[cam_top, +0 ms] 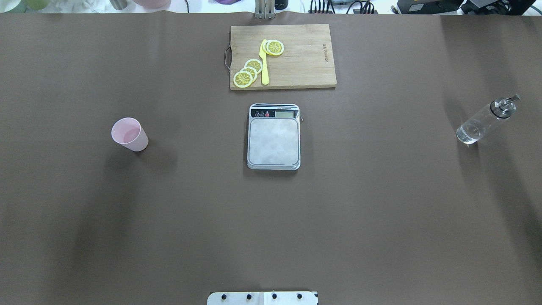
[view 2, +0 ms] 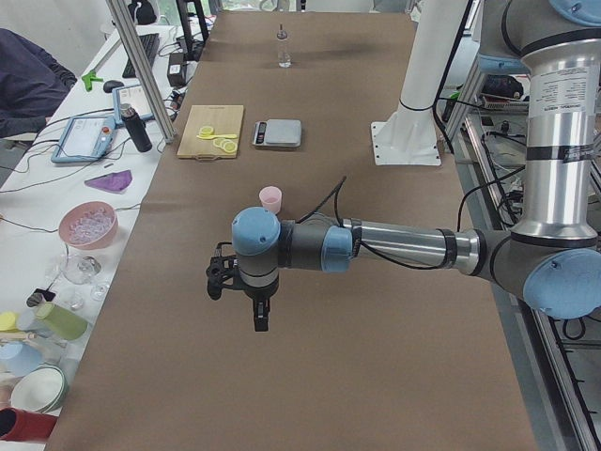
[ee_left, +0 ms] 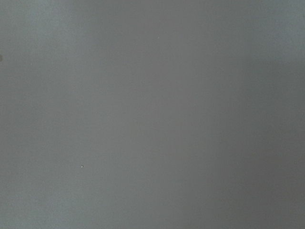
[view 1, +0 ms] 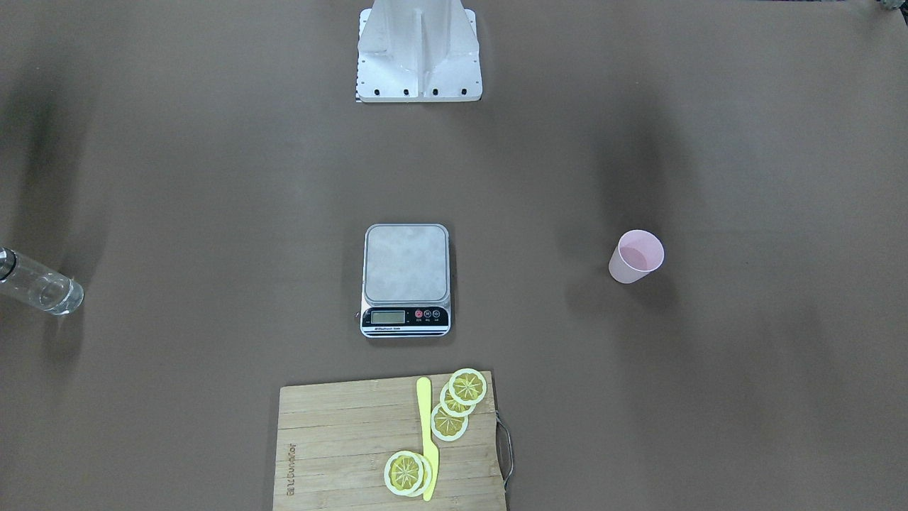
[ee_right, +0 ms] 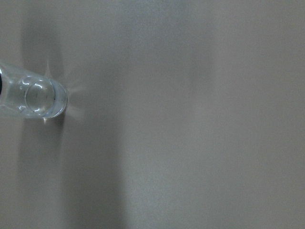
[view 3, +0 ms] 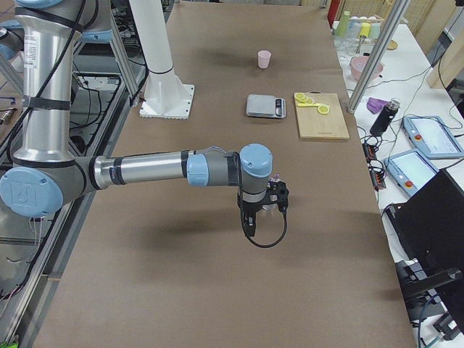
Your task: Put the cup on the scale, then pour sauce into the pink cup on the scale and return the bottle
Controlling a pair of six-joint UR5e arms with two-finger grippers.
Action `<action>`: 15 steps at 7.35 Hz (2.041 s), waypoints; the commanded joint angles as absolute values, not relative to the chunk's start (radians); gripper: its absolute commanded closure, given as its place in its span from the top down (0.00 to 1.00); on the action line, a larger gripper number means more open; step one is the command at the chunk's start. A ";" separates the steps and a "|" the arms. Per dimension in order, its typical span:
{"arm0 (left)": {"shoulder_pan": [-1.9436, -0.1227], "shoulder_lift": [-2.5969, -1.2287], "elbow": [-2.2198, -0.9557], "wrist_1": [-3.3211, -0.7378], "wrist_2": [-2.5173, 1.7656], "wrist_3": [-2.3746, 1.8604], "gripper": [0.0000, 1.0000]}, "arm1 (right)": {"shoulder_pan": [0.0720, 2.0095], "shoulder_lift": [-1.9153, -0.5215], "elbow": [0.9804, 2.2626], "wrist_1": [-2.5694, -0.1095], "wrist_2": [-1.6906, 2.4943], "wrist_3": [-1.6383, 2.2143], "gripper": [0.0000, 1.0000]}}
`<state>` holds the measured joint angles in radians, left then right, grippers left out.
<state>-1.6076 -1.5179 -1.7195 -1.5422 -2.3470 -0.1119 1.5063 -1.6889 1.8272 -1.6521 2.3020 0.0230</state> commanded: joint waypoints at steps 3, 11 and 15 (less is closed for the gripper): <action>-1.606 -1.531 -1.720 -1.540 -2.347 -0.120 0.98 | 1.505 -1.694 1.845 -1.655 2.342 0.023 1.00; -1.603 -1.644 -1.683 -1.595 -2.411 -0.117 0.98 | 1.497 -1.658 1.856 -1.609 2.346 -0.044 1.00; -1.548 -1.643 -1.721 -1.877 -2.444 -0.109 0.98 | 1.482 -1.641 1.853 -1.609 2.347 -0.046 1.00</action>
